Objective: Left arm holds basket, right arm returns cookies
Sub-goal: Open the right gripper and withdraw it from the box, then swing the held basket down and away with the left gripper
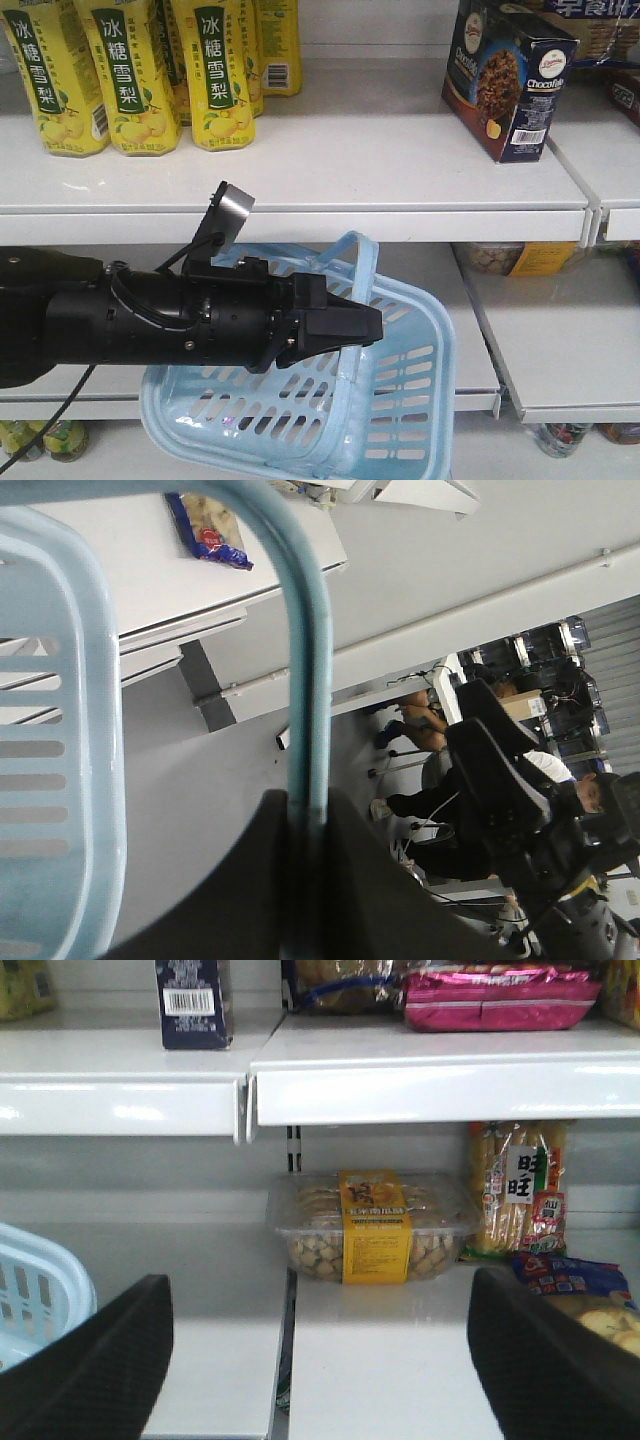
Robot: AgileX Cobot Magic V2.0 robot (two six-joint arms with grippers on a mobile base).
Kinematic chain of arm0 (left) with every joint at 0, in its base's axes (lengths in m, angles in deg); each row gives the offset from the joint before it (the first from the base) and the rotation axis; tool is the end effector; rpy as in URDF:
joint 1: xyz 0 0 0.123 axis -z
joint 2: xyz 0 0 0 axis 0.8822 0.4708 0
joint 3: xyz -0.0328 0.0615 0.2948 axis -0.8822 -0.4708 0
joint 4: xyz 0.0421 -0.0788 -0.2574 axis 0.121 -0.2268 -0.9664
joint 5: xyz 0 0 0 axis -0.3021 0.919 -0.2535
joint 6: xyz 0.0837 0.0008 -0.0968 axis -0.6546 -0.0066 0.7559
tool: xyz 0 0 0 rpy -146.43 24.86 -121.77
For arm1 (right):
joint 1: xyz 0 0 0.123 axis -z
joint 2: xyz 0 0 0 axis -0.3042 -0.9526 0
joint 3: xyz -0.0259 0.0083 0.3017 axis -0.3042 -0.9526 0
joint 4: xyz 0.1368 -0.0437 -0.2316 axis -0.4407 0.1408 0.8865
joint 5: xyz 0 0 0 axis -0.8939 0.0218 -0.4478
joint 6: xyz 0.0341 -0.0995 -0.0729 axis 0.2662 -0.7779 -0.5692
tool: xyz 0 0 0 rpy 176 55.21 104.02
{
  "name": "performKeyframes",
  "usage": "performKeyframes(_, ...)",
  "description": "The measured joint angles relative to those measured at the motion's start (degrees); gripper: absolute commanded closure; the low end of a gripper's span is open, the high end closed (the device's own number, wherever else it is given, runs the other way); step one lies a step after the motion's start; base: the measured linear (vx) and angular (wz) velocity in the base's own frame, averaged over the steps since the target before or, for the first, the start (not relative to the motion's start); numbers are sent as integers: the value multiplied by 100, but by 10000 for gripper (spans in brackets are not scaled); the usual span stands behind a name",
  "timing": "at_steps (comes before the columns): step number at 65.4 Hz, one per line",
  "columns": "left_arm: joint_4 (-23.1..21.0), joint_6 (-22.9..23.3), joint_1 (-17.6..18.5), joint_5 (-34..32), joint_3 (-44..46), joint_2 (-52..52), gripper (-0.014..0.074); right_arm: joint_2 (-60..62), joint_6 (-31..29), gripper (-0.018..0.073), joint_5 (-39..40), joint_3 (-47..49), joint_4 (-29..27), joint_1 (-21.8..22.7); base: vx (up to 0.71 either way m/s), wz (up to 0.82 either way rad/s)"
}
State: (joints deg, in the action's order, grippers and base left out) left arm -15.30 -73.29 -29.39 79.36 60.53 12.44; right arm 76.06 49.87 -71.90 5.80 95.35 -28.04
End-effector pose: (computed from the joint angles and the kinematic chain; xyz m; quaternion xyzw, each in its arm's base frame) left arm 0.2343 -0.2530 0.2860 0.0740 0.7933 -0.5757 0.1838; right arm 0.0778 -0.0072 0.2610 -0.0001 0.7542 0.0086 0.6566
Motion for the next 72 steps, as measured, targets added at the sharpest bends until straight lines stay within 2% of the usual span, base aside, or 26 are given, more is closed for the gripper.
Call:
performKeyframes(15,0,0,0,0,0,0,599,-168,0,7,738,-328,-6,0,0,0)
performKeyframes(43,0,0,0,0,0,0,599,-168,0,26,786,-334,-6,0,0,0)
performKeyframes(53,0,0,0,0,0,0,599,-168,0,162,681,-334,-6,0,0,0)
performKeyframes(71,0,0,0,0,0,0,599,-168,0,577,614,-334,-6,0,0,0)
performKeyframes(72,0,0,0,0,0,0,599,-168,0,576,614,-334,-6,0,0,0)
